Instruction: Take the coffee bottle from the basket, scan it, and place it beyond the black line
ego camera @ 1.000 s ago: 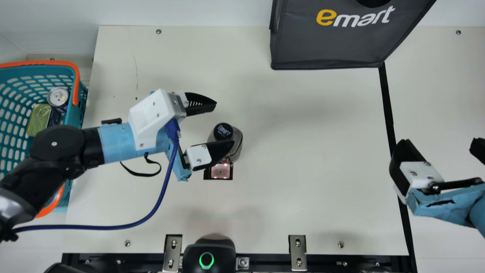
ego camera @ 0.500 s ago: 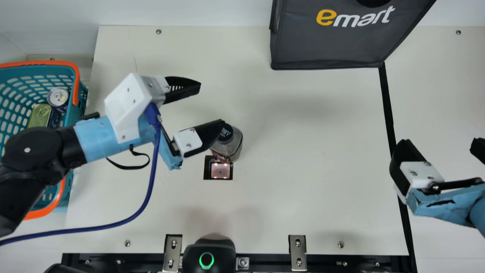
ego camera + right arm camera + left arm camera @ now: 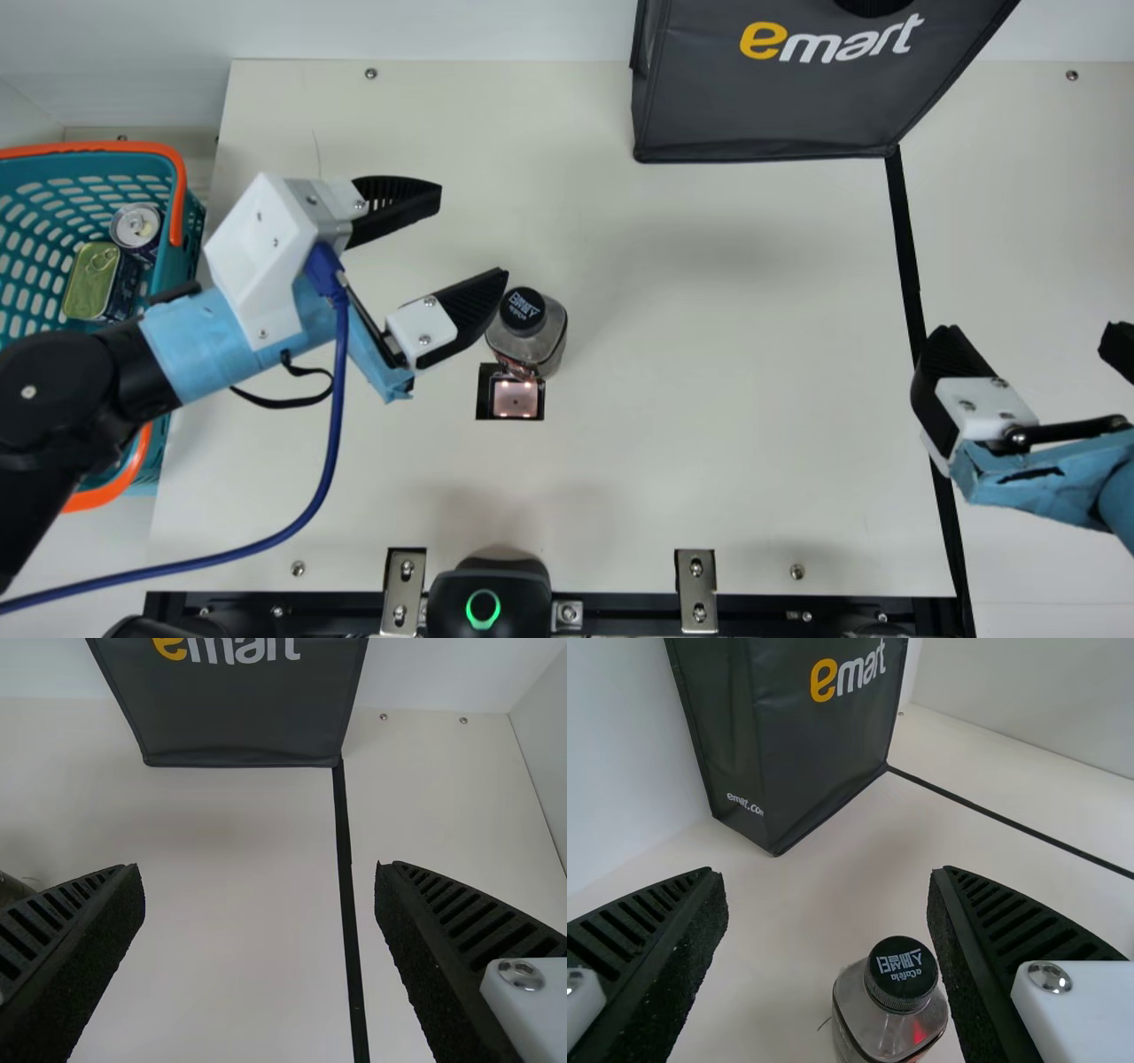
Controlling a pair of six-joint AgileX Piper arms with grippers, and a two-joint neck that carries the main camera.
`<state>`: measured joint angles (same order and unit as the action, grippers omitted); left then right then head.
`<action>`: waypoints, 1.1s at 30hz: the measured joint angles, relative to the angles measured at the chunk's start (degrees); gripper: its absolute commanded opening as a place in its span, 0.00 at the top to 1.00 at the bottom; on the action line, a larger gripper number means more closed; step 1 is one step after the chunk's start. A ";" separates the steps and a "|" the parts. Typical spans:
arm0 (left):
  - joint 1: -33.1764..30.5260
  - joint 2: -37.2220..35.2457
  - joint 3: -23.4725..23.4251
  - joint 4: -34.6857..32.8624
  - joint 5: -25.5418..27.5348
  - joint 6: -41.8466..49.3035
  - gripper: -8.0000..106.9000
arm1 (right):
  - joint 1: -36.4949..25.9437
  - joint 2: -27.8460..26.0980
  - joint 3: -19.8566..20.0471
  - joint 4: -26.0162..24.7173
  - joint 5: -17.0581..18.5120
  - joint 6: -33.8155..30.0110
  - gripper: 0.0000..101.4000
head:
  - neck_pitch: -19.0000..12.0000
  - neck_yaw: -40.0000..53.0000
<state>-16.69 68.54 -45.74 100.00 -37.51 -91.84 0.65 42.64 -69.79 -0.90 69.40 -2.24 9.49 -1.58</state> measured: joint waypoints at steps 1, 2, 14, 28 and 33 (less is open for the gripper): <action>-0.19 -0.32 0.37 0.00 0.64 0.00 0.15 | 0.00 0.00 0.00 0.00 0.00 0.00 0.10 | 0.00 0.00; -0.50 -0.57 0.53 0.00 0.94 0.00 0.15 | 0.00 0.00 0.00 0.00 0.00 0.00 0.10 | 0.00 0.00; -2.57 -3.25 2.44 0.01 6.95 -1.50 0.15 | 0.00 0.00 0.00 0.00 0.00 0.00 0.10 | 0.00 0.00; -8.31 -5.10 3.91 0.01 13.16 -6.29 0.15 | 0.00 0.00 0.00 0.00 0.15 0.00 0.10 | 0.00 0.00; -11.63 -5.10 4.15 0.01 15.74 -7.55 0.15 | 0.00 0.00 0.00 0.00 0.15 0.00 0.10 | 0.00 0.00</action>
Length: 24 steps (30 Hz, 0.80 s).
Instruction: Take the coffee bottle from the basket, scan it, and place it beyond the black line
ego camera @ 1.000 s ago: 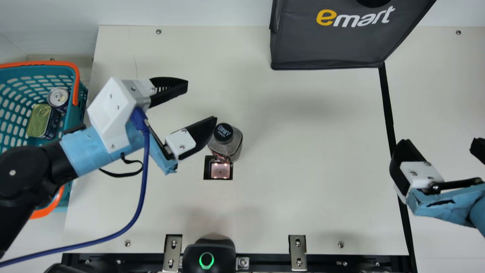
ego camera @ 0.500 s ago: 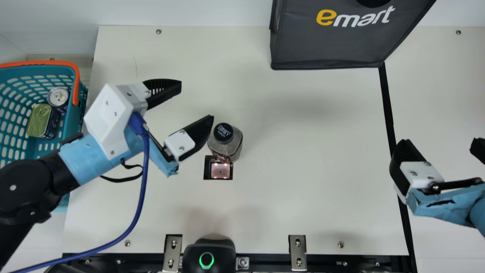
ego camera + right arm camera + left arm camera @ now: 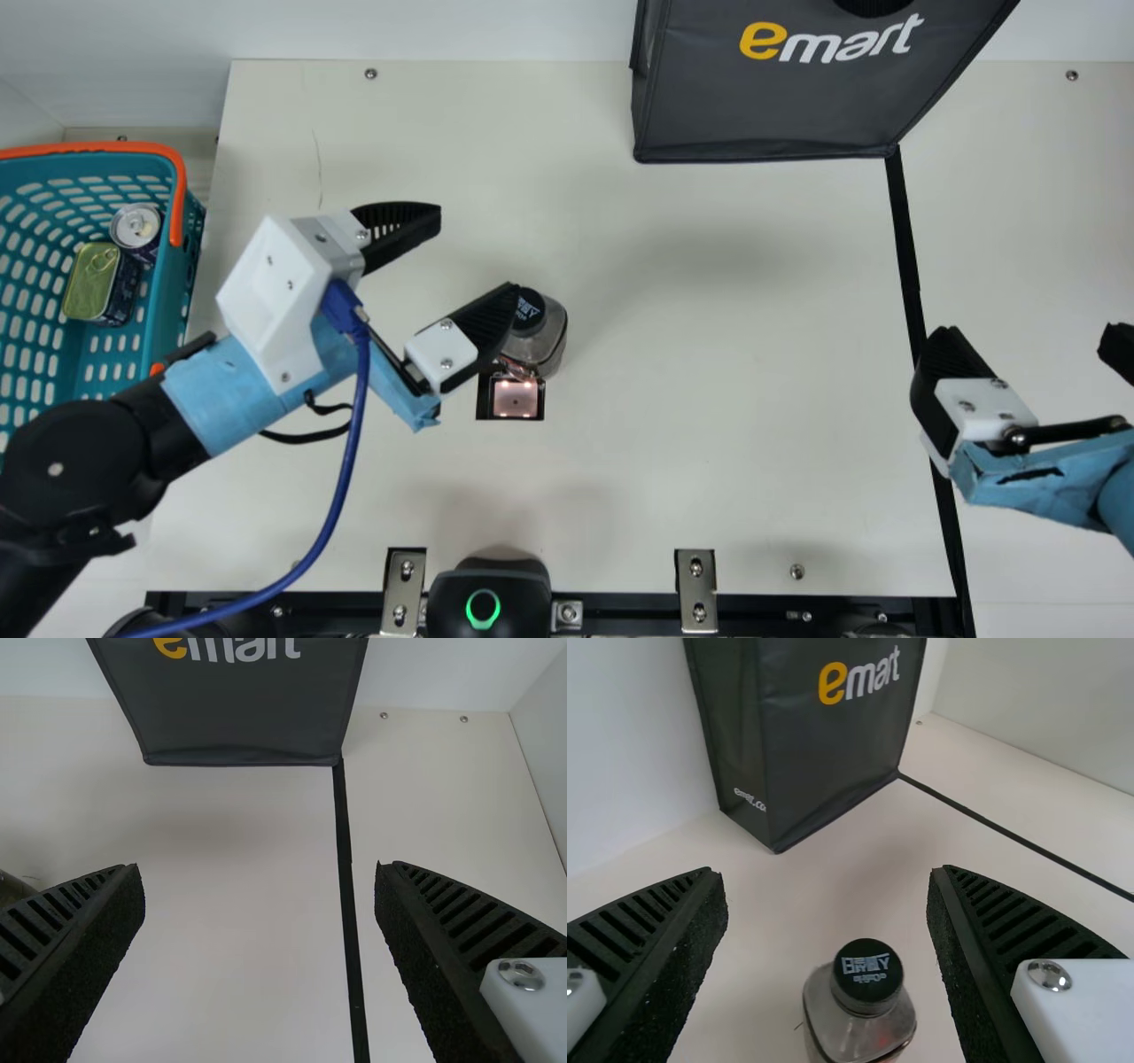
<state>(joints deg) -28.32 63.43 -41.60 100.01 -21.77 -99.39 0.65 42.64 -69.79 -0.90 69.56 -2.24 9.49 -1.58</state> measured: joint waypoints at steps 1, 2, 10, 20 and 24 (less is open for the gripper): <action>-0.52 0.00 0.00 -0.11 0.30 -0.31 0.15 | 0.00 0.00 0.00 0.00 0.00 0.00 0.10 | 0.00 0.00; -1.22 0.00 0.13 -0.11 0.84 -0.47 0.15 | 0.00 0.00 0.00 0.00 0.00 0.00 0.10 | 0.00 0.00; -5.71 0.11 0.93 -0.11 5.24 -0.87 0.15 | 0.00 0.00 0.00 0.00 0.00 0.00 0.10 | 0.00 0.00; -8.88 0.43 1.85 -0.11 9.51 -0.75 0.15 | 0.00 0.00 0.00 0.00 0.00 0.00 0.10 | 0.00 0.00; -10.12 0.65 1.95 -0.11 10.93 -1.30 0.15 | 0.00 0.00 0.00 0.00 0.00 0.00 0.10 | 0.00 -0.09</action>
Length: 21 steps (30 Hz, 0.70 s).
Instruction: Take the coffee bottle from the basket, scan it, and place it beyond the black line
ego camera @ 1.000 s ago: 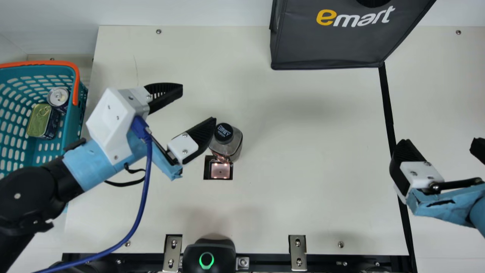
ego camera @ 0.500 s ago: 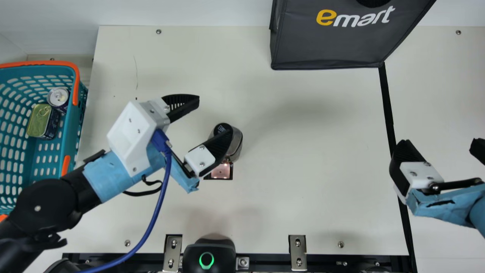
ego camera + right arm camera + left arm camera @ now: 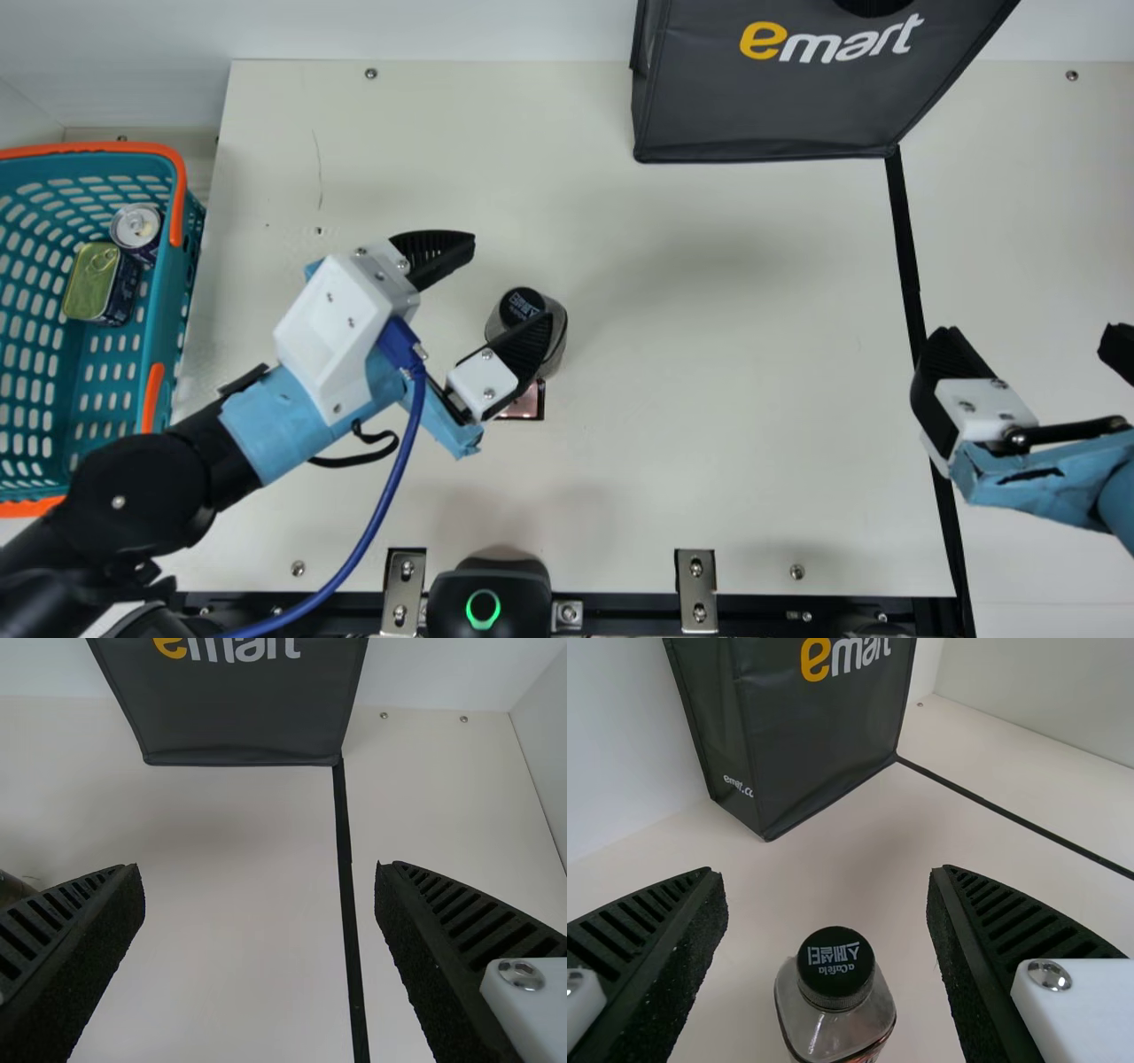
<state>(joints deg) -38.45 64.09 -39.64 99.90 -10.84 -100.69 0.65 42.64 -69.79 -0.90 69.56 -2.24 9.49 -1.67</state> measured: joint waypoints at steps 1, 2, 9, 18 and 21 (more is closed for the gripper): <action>-0.37 0.12 0.00 0.00 0.38 -0.14 0.15 | 0.00 0.00 0.00 0.00 0.00 0.00 0.10 | 0.00 0.09; -0.67 0.21 0.00 0.00 0.89 -0.45 0.15 | 0.00 0.00 0.00 0.00 0.00 0.00 0.10 | 0.00 0.09; -3.38 1.18 -0.10 0.00 4.39 -2.22 0.15 | 0.00 0.00 0.00 0.00 0.00 0.00 0.10 | 0.00 0.00; -8.42 1.89 0.49 -7.04 11.70 2.94 0.15 | 0.00 0.00 0.00 0.00 -0.05 0.00 0.10 | 0.00 0.00; -11.16 1.89 0.49 -11.80 15.00 7.09 0.15 | 0.00 0.00 0.00 0.00 0.01 0.00 0.10 | 0.00 0.00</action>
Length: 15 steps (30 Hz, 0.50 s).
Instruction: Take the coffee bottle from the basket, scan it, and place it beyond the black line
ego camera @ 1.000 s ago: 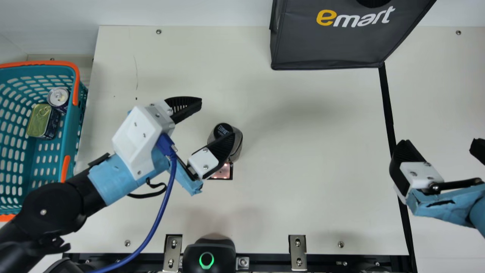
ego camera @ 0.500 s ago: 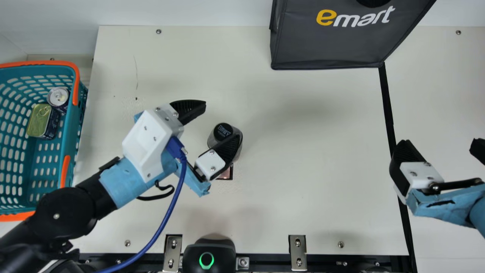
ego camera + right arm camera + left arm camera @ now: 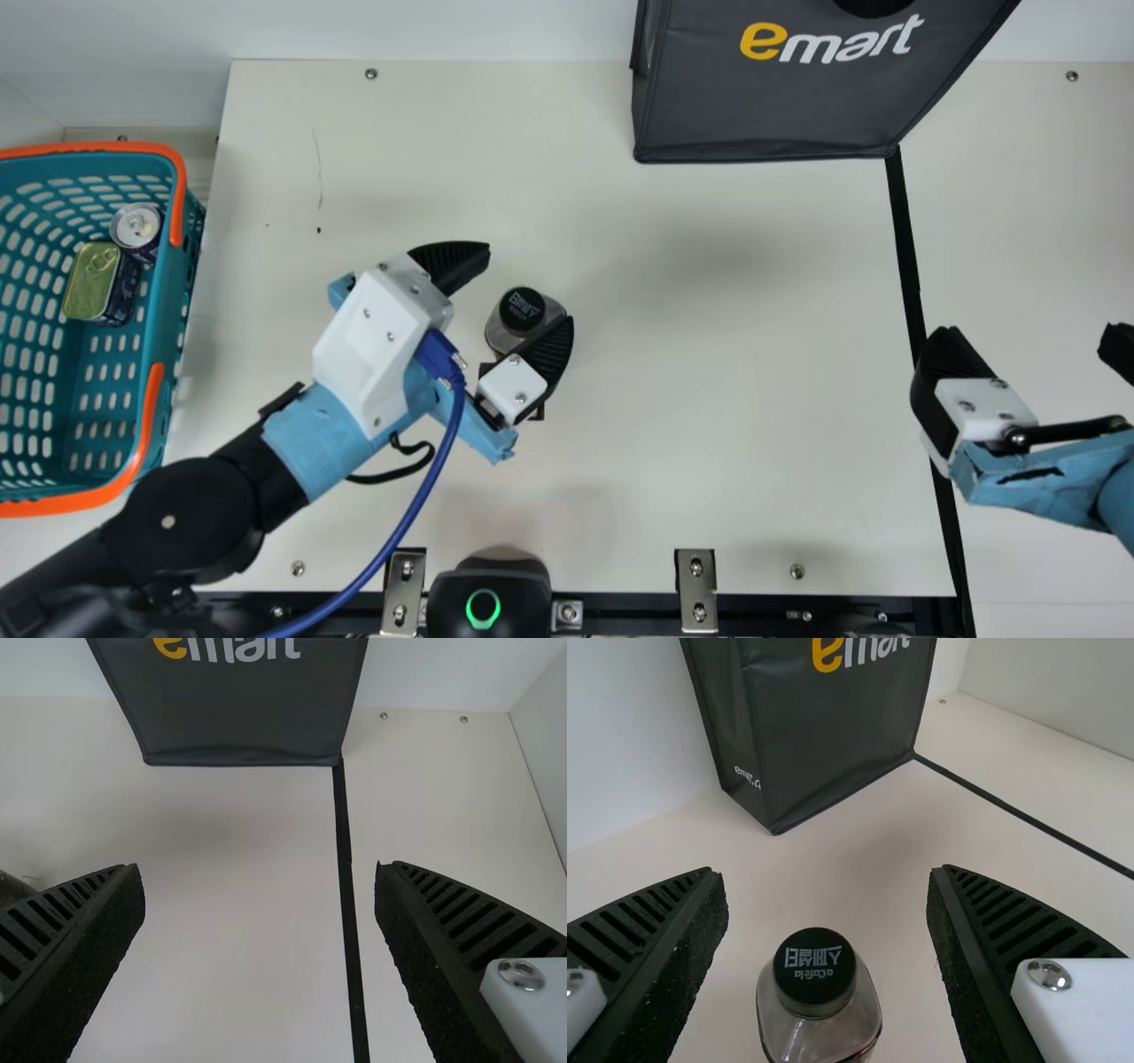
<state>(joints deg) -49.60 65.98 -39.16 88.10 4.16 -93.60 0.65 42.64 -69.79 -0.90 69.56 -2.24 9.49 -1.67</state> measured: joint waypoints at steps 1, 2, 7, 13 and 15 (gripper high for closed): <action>-0.99 0.00 -0.12 -1.88 1.16 1.58 0.15 | 0.00 0.00 0.00 0.00 0.00 0.00 0.10 | 0.00 0.09; -1.80 0.00 -0.25 -3.46 2.14 2.88 0.15 | 0.00 0.00 0.00 0.00 0.00 0.00 0.10 | 0.00 0.09; -6.94 -0.97 -2.03 -13.95 8.39 11.48 0.15 | 0.00 0.00 0.00 0.00 0.00 0.00 0.10 | 0.00 0.09; -10.47 -2.55 -4.47 -26.40 14.72 22.06 0.15 | 0.00 0.00 0.00 0.00 0.00 0.00 0.10 | 0.00 0.09; -10.58 -2.81 -5.10 -29.62 16.17 24.93 0.15 | 0.00 0.00 0.00 0.00 0.00 0.00 0.10 | 0.00 0.09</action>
<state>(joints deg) -60.19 63.17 -44.25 58.47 20.33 -68.66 0.65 42.64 -69.79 -0.90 69.56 -2.24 9.49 -1.58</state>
